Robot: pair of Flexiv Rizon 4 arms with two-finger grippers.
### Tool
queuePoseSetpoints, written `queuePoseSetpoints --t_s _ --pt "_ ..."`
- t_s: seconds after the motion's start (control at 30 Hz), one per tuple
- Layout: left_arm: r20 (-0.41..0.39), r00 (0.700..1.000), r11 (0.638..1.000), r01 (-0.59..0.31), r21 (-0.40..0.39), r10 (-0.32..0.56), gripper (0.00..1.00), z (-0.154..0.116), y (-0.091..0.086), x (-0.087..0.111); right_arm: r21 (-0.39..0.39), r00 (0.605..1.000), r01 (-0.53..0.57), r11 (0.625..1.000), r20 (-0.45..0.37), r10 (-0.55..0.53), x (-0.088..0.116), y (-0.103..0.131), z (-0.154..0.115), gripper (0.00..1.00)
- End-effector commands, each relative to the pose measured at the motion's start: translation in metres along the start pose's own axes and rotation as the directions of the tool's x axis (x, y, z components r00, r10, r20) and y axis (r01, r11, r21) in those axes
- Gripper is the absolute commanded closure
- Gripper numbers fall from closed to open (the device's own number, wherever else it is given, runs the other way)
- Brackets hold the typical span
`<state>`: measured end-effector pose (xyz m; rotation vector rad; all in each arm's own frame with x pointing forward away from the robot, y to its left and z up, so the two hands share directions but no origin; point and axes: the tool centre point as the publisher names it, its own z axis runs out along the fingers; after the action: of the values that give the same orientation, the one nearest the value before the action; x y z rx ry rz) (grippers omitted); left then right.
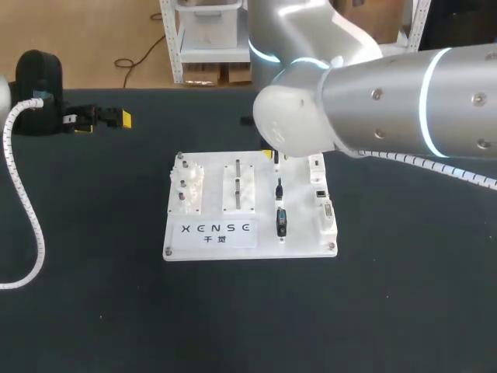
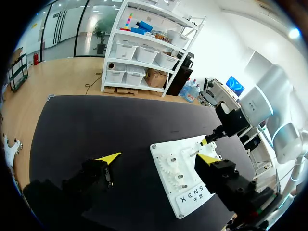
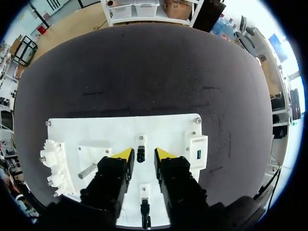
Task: Insert the USB connector, Ethernet cable, and multi-pin plug into their matching sockets one by one.
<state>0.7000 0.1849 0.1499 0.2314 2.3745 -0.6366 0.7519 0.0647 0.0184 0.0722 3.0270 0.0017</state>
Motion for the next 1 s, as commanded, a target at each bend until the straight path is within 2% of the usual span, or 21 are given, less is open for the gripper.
queuePoseSetpoints --t_s 0.03,0.23,0.67,1.0 --pt "0.000 1.000 1.000 0.000 0.000 0.000 0.00 0.000 0.000 0.000 0.000 1.000 0.003 1.000 0.011 -0.003 0.002 -0.002 0.002 1.00" --pt "0.000 1.000 1.000 0.000 0.000 0.000 0.00 0.000 0.000 0.000 -0.019 0.999 0.013 1.000 0.047 -0.012 0.004 -0.007 -0.003 1.00" --pt "0.000 1.000 1.000 0.000 0.000 0.000 0.00 0.000 0.000 0.000 -0.071 0.991 0.008 0.997 0.132 0.001 0.008 -0.018 -0.035 1.00" --pt "0.000 1.000 1.000 0.000 0.000 0.000 0.00 0.000 0.000 0.000 -0.070 0.987 -0.015 0.997 0.159 0.025 0.011 -0.049 -0.043 1.00"
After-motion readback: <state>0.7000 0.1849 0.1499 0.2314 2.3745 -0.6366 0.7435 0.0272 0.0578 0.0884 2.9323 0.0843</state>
